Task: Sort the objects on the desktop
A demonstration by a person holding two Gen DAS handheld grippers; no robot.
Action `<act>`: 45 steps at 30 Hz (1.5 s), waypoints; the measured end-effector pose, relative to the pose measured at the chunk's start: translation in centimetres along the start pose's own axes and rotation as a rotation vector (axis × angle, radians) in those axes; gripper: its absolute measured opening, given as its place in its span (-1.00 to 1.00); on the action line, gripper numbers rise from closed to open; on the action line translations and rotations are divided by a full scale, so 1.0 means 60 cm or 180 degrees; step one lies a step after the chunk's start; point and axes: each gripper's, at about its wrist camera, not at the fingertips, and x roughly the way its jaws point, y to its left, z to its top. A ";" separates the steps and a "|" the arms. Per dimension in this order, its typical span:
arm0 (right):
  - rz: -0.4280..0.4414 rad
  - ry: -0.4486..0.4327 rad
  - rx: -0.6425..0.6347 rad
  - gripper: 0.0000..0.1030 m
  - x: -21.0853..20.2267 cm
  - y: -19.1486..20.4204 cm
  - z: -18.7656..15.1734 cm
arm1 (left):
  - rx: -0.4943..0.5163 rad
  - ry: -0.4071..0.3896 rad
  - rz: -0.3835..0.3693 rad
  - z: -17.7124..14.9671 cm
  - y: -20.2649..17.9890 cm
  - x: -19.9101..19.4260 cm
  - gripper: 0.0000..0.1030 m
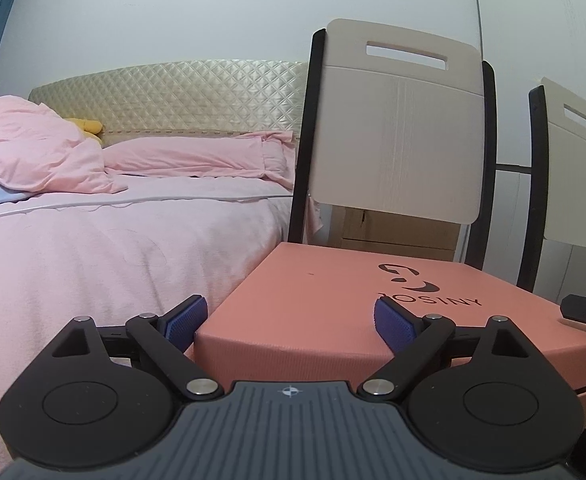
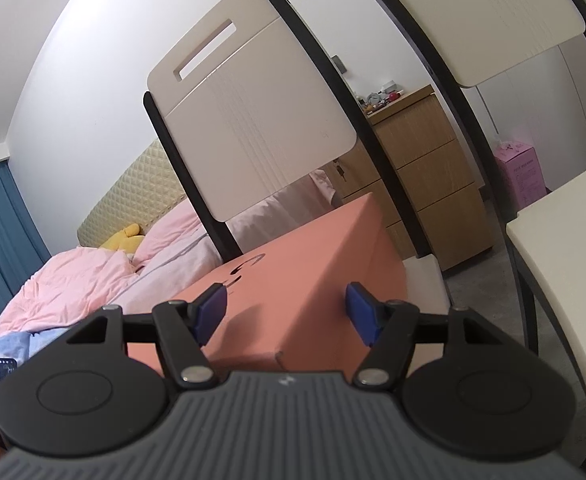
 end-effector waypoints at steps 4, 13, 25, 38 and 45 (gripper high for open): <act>0.0021 0.0014 -0.0057 0.30 -0.002 0.007 -0.004 | -0.0027 -0.0002 0.0095 0.000 0.003 -0.001 0.80; 0.0095 -0.0004 0.0000 0.29 -0.020 0.011 -0.011 | 0.0001 -0.0018 0.0081 0.001 0.007 -0.019 0.82; 0.0232 -0.0038 0.0122 0.29 -0.040 0.014 -0.018 | -0.0112 0.0020 0.0009 0.000 0.019 -0.020 0.88; 0.0234 -0.0020 0.0165 0.29 -0.058 0.017 -0.028 | -0.0017 0.0113 0.0042 -0.008 0.013 -0.013 0.88; 0.0175 -0.0090 0.0164 0.29 -0.062 0.017 -0.026 | 0.0012 0.0116 -0.0063 -0.007 0.010 0.004 0.88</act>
